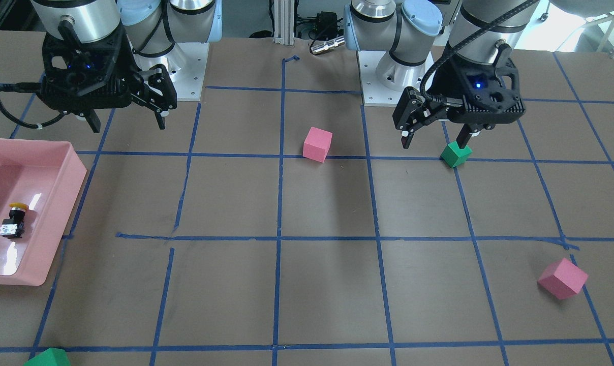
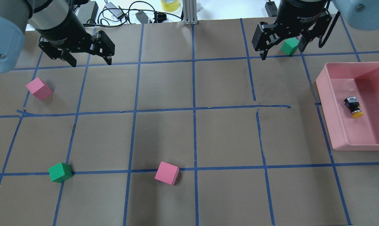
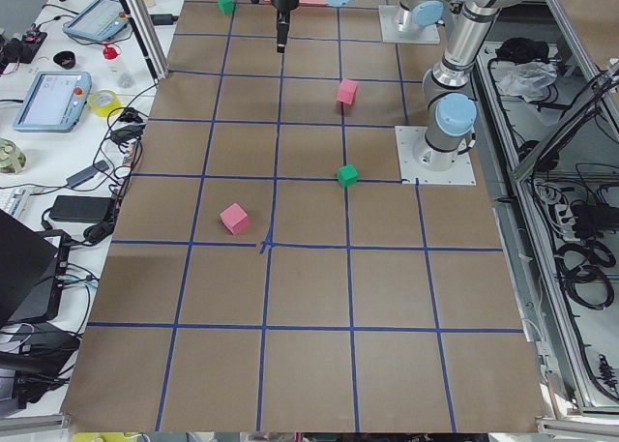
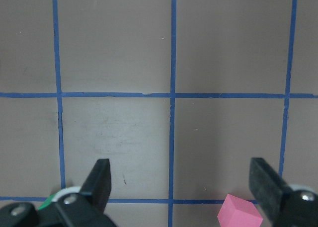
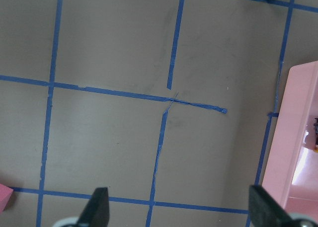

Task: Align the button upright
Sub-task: 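Move the right gripper over the pink bin toward the black button switch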

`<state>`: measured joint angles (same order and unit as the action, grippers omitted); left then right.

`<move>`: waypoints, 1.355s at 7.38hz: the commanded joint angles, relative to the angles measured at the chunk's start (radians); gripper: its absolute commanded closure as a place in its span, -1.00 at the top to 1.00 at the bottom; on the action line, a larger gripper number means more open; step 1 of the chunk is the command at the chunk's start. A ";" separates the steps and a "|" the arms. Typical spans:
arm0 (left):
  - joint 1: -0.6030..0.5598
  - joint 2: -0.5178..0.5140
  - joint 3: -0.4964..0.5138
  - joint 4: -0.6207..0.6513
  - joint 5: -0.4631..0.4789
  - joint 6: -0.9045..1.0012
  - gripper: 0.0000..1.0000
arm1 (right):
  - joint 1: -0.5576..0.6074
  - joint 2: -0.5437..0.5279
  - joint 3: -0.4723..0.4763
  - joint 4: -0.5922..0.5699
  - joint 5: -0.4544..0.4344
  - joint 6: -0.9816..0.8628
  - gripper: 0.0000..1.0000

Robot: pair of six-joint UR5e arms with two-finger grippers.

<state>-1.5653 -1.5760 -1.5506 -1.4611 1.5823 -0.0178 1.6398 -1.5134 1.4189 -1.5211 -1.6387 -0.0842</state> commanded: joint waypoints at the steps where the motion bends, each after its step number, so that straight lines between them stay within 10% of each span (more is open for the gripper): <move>1: 0.010 -0.002 0.000 -0.001 -0.004 0.001 1.00 | -0.002 0.001 0.011 -0.013 -0.001 0.001 1.00; 5: 0.016 0.001 -0.003 -0.001 -0.004 0.001 1.00 | -0.040 0.025 -0.006 -0.024 0.013 -0.003 1.00; 10: 0.014 0.001 -0.003 -0.001 0.001 0.001 1.00 | -0.400 0.163 0.020 -0.204 0.014 -0.366 1.00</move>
<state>-1.5504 -1.5755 -1.5539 -1.4619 1.5820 -0.0174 1.3276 -1.3914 1.4359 -1.6821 -1.6242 -0.3567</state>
